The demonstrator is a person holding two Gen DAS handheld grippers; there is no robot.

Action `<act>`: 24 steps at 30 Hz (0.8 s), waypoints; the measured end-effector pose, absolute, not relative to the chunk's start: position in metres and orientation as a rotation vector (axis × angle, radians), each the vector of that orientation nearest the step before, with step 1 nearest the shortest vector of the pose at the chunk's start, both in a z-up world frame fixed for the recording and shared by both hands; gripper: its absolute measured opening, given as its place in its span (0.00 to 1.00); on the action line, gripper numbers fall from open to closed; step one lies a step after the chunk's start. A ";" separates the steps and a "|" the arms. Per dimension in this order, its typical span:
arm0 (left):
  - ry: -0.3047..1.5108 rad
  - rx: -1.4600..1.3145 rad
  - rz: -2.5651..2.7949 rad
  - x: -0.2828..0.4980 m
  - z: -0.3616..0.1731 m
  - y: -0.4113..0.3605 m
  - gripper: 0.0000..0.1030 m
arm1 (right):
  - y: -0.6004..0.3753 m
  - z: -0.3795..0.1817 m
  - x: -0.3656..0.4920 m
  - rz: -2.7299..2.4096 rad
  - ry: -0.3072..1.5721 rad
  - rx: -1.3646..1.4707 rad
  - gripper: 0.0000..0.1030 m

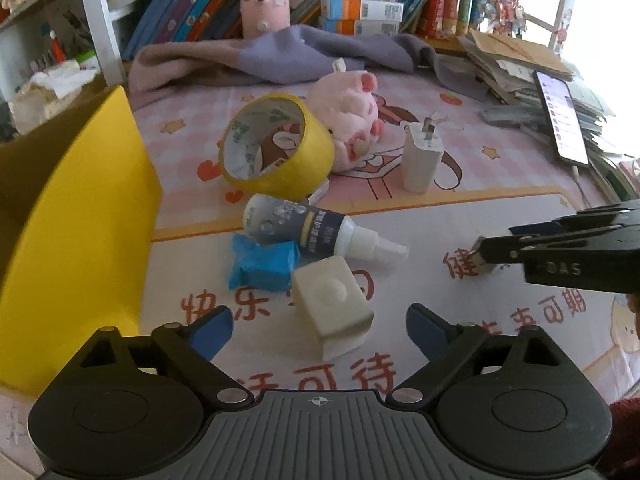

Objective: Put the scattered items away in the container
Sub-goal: 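Grasp the small white charger with the right tool while the left tool grasps the white cube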

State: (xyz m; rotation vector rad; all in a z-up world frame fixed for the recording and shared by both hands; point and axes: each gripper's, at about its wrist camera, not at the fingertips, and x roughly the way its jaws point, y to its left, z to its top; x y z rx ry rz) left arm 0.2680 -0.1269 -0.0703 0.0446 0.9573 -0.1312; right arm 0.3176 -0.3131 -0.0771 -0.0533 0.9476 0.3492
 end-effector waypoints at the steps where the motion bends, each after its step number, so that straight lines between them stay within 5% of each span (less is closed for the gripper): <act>1: 0.963 0.038 -0.134 0.271 -0.072 -0.128 0.84 | -0.314 -0.077 0.318 0.350 0.946 -0.053 0.25; 8: 1.008 0.025 -0.153 0.281 -0.084 -0.131 0.40 | -0.314 -0.079 0.320 0.369 0.942 -0.070 0.31; 12: 1.000 0.038 -0.162 0.283 -0.084 -0.127 0.33 | -0.307 -0.086 0.323 0.412 0.979 -0.092 0.38; 24: 0.968 0.017 -0.147 0.275 -0.071 -0.124 0.26 | -0.305 -0.086 0.320 0.429 0.972 -0.092 0.35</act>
